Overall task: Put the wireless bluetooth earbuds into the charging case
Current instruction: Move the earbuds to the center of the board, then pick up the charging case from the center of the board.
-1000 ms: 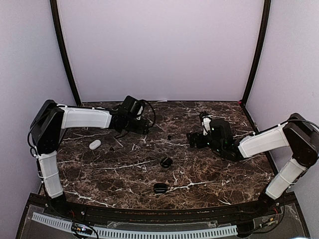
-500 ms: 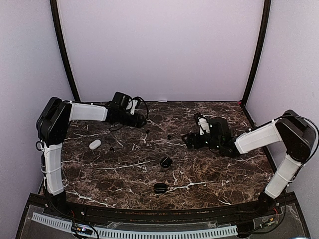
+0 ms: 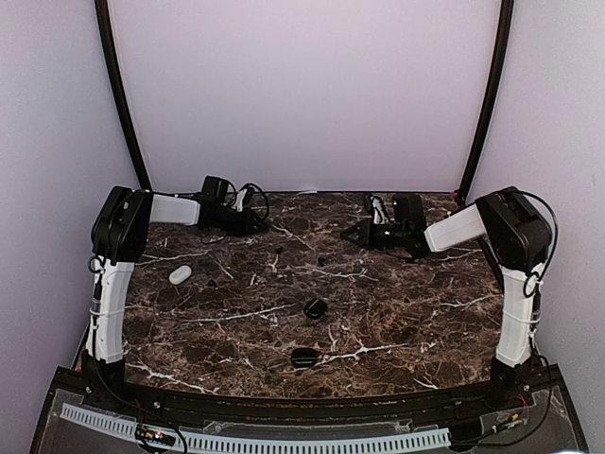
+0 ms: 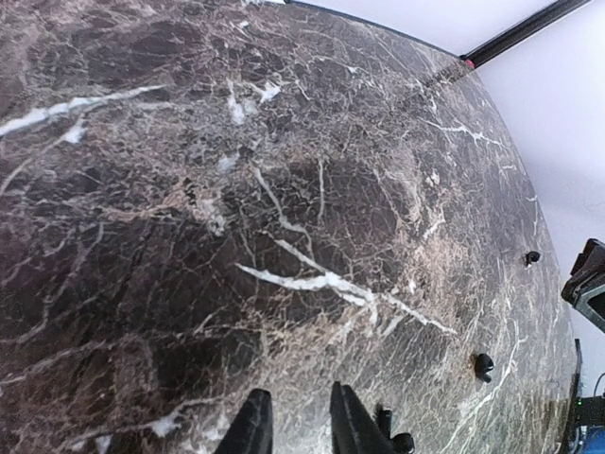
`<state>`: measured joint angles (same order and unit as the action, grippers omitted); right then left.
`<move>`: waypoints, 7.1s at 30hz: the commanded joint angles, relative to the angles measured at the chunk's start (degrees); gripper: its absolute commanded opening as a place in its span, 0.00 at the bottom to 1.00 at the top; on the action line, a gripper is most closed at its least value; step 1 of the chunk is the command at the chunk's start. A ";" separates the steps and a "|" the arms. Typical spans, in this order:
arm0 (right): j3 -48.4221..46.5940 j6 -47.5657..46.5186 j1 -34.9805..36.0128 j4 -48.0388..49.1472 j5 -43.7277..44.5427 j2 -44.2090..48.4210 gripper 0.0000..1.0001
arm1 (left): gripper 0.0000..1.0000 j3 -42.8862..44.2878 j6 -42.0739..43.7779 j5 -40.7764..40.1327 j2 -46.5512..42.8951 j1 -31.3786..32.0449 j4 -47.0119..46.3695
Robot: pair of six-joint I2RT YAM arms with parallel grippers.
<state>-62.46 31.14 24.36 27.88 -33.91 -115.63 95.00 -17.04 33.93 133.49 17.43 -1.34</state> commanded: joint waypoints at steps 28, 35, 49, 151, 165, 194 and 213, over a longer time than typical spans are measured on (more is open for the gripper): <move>-28.39 -5.76 5.30 -27.06 -20.96 -23.48 0.37 | 0.22 -3.35 -1.40 17.46 4.39 5.28 7.13; -13.89 -10.06 7.13 -24.32 -23.84 -14.63 0.35 | 0.22 -27.49 -6.00 19.88 -8.27 7.99 -7.34; 14.76 -8.61 6.70 -11.70 -15.33 9.97 0.42 | 0.31 -49.16 -7.31 8.49 -32.47 13.42 -9.48; 26.35 4.01 -10.70 9.16 -15.65 6.38 0.56 | 0.53 -70.88 -11.51 -12.19 -61.16 14.82 -24.24; 28.52 -13.14 -3.81 -14.20 -2.58 29.75 0.58 | 0.53 -64.24 -3.34 -12.76 -56.75 14.82 -29.39; 6.03 -43.37 27.92 -28.84 25.81 12.88 0.78 | 0.95 -73.42 -3.82 -20.67 -56.91 14.30 -44.44; 0.11 -44.56 28.61 -32.47 21.25 5.98 0.71 | 0.89 -75.58 -0.76 -19.77 -60.63 14.25 -46.11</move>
<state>-61.21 -13.65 51.99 -4.19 -12.08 -109.32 20.18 -19.07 14.02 74.41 31.99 -45.63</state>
